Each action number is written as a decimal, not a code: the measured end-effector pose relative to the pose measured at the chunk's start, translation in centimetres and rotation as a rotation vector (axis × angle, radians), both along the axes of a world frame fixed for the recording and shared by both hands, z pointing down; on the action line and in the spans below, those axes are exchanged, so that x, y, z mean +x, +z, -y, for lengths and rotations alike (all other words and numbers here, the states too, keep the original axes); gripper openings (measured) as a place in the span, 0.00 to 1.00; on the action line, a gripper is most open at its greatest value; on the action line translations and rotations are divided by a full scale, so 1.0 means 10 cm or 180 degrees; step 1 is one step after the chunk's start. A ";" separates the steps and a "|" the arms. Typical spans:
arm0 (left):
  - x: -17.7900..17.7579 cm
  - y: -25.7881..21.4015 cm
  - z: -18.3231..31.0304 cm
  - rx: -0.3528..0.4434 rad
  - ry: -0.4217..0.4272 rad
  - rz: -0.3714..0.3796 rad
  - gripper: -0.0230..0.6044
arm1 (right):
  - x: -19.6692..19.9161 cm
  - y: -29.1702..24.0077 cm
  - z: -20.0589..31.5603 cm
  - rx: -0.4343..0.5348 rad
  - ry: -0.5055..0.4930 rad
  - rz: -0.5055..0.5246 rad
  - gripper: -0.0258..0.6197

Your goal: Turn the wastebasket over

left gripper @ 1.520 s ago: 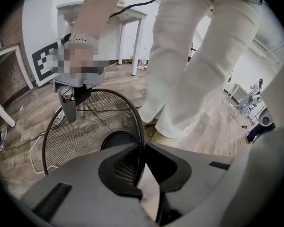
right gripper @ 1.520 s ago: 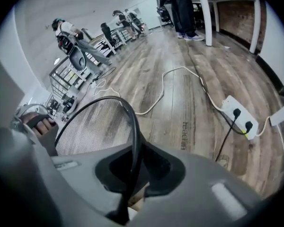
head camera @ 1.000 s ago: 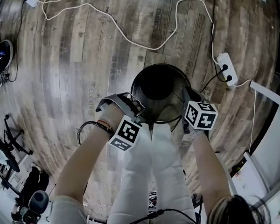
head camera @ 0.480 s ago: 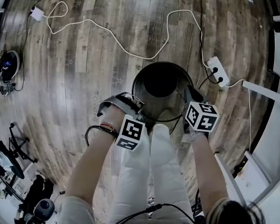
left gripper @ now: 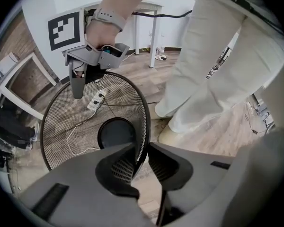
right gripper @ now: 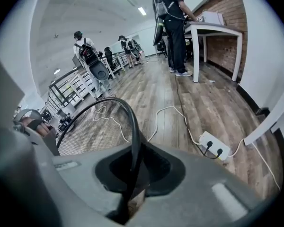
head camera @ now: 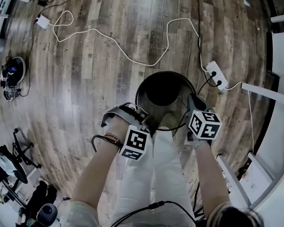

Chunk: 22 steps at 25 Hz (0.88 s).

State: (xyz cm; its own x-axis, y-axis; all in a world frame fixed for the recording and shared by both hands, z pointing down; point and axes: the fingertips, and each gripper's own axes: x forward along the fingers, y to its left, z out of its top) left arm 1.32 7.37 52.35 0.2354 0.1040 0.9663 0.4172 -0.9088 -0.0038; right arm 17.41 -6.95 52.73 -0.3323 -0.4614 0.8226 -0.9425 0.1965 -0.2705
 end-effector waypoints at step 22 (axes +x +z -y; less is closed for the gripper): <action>-0.01 -1.76 -0.15 0.0301 -0.0016 -0.0047 0.15 | -0.04 -1.83 -0.12 0.0297 -0.0016 0.0175 0.07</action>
State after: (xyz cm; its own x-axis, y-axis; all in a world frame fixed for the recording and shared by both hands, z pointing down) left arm 1.20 8.82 34.80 0.2501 0.0114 0.9682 0.4118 -0.9063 -0.0957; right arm 16.99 -5.79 34.40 -0.3784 -0.5333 0.7566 -0.9256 0.2281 -0.3022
